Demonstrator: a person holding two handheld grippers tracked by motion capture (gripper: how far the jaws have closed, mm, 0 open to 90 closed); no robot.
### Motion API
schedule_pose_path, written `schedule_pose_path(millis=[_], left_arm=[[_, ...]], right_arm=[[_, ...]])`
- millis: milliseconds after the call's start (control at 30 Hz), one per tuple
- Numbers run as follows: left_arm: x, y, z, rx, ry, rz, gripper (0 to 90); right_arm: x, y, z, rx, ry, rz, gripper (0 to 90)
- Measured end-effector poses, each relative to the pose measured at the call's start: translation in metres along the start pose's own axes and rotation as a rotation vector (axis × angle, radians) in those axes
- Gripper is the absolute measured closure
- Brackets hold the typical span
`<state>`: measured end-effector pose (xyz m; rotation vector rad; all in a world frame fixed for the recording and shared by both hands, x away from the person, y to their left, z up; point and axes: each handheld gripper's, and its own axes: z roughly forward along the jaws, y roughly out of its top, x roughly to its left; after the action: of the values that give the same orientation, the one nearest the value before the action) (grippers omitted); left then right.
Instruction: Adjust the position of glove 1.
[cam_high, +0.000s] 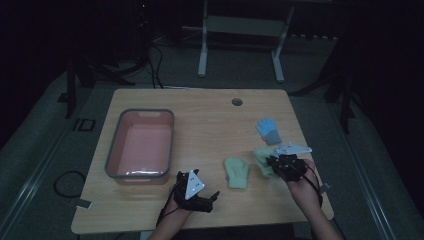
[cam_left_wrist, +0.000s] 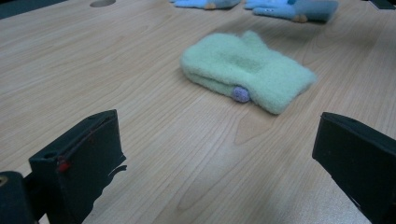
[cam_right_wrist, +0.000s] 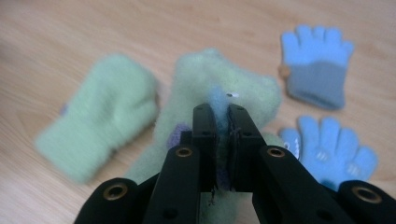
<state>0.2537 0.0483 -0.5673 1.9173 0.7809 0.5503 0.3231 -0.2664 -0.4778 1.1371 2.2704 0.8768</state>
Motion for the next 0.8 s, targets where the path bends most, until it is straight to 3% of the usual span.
schedule_pose_path(millis=[167,367,567,800], left_arm=[[0.000,0.000,0.000,0.000,0.001,-0.001,1.8],[0.000,0.000,0.000,-0.002,-0.002,-0.001,1.8],[0.001,0.000,0.000,-0.001,0.002,-0.009,1.8],[0.000,0.000,0.000,-0.001,0.000,-0.001,1.8]], right_arm=[[0.009,0.021,-0.016,-0.045,-0.009,-0.017,83.5],[0.023,0.042,-0.023,-0.074,0.007,-0.026,83.5],[0.044,0.053,-0.017,-0.087,0.031,-0.035,83.5],[0.069,0.059,-0.005,-0.059,0.052,-0.034,83.5]])
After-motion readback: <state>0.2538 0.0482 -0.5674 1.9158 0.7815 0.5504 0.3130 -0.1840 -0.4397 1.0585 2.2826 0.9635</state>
